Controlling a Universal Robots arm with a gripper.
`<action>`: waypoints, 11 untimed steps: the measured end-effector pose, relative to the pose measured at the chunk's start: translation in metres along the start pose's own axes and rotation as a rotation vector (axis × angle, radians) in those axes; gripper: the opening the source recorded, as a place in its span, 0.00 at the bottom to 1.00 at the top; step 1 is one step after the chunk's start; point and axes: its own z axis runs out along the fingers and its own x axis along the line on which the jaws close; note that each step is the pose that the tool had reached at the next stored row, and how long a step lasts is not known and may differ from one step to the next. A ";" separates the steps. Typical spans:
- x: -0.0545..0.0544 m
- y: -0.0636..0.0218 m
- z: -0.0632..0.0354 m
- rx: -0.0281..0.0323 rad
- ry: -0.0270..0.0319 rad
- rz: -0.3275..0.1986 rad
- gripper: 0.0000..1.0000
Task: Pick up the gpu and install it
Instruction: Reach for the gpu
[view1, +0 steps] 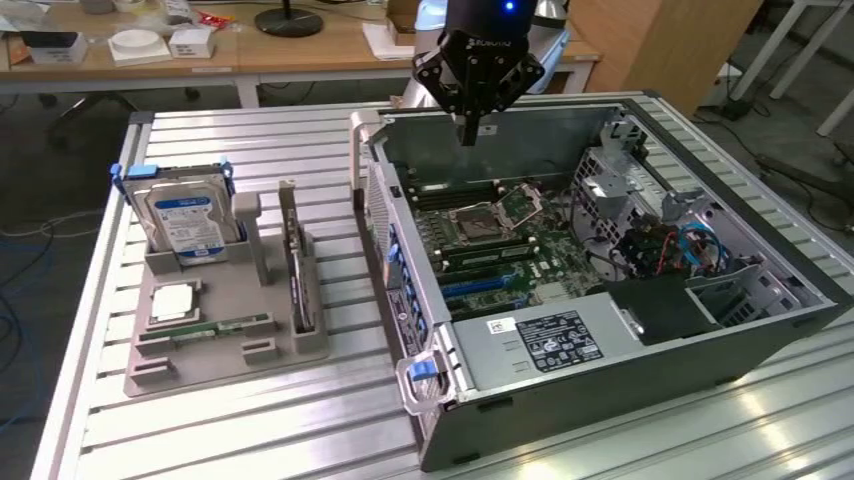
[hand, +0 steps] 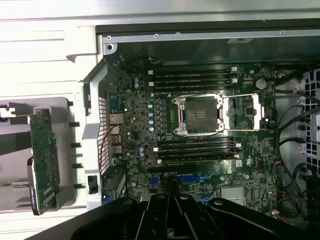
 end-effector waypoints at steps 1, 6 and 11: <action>0.001 -0.0001 -0.0001 0.0001 0.0002 0.000 0.10; 0.008 -0.0006 -0.0002 0.0000 0.0000 0.000 0.10; 0.011 -0.0008 -0.0003 0.0000 0.0001 0.000 0.10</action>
